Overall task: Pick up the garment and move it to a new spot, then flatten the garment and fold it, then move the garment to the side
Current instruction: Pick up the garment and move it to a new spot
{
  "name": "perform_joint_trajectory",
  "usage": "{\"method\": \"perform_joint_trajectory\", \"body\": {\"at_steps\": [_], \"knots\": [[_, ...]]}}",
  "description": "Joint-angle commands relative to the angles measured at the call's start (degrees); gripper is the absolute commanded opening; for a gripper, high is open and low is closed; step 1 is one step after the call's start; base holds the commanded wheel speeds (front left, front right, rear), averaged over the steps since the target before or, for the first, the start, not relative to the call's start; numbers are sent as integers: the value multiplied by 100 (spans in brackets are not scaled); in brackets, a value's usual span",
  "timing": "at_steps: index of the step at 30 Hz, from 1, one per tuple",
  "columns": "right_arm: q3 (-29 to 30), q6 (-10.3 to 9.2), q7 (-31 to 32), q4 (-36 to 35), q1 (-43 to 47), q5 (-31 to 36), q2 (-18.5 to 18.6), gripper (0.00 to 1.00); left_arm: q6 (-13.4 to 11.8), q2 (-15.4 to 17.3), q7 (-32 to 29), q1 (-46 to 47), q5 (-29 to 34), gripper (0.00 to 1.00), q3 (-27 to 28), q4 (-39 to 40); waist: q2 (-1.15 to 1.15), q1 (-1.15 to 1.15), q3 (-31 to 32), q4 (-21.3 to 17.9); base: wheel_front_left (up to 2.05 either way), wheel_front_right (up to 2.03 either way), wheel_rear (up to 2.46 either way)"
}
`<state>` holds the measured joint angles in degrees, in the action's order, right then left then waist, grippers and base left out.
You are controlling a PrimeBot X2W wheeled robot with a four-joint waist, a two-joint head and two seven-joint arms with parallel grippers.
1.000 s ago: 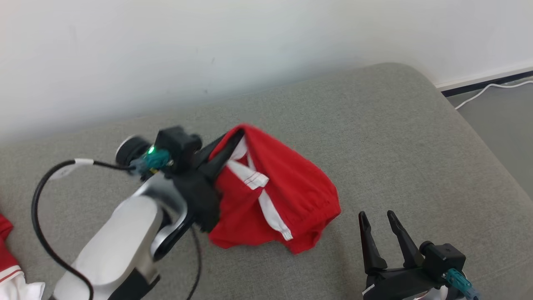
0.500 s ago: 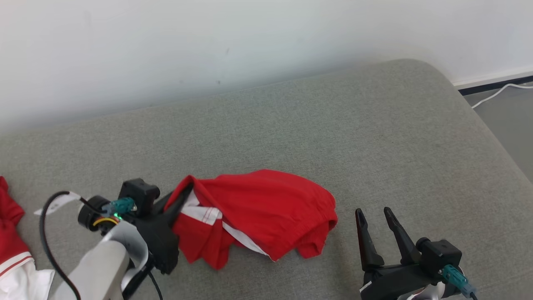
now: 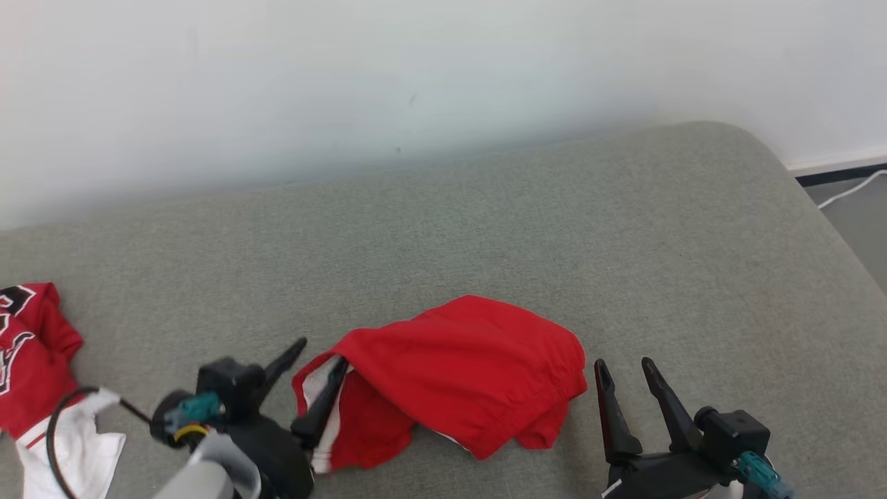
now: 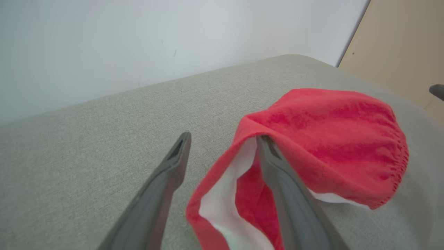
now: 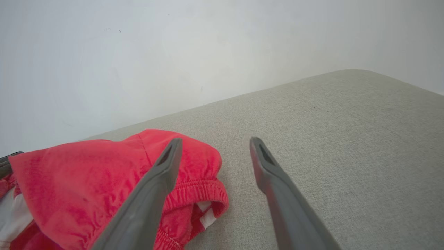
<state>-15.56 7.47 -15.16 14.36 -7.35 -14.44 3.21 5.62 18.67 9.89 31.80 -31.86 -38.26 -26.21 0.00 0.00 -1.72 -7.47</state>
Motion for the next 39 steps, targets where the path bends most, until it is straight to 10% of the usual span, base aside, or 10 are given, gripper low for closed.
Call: {"method": "perform_joint_trajectory", "body": {"at_steps": [1, 15, 25, 39], "knots": [[8, 4, -15, -4, 103, -37, 16, 100, -95, 3, 95, -291, -51, 100, 22, 175, 0, 0, 54, 82, 0, 0, 0], [40, 4, -15, -32, 207, -45, 48, 100, -1047, 81, 333, -1629, -152, 100, 211, 1705, 0, 0, 137, 520, 0, 0, 0], [15, 4, -15, -37, 386, -90, 205, 100, -1821, -14, 524, -2460, 127, 100, 1333, 2356, 0, 0, 205, 697, 0, 0, 0], [-454, 4, -6, -47, 746, -168, 341, 100, -1716, -672, 518, -3505, 1133, 100, 3054, 2995, 0, 0, 273, 831, 0, 0, 0]]}}
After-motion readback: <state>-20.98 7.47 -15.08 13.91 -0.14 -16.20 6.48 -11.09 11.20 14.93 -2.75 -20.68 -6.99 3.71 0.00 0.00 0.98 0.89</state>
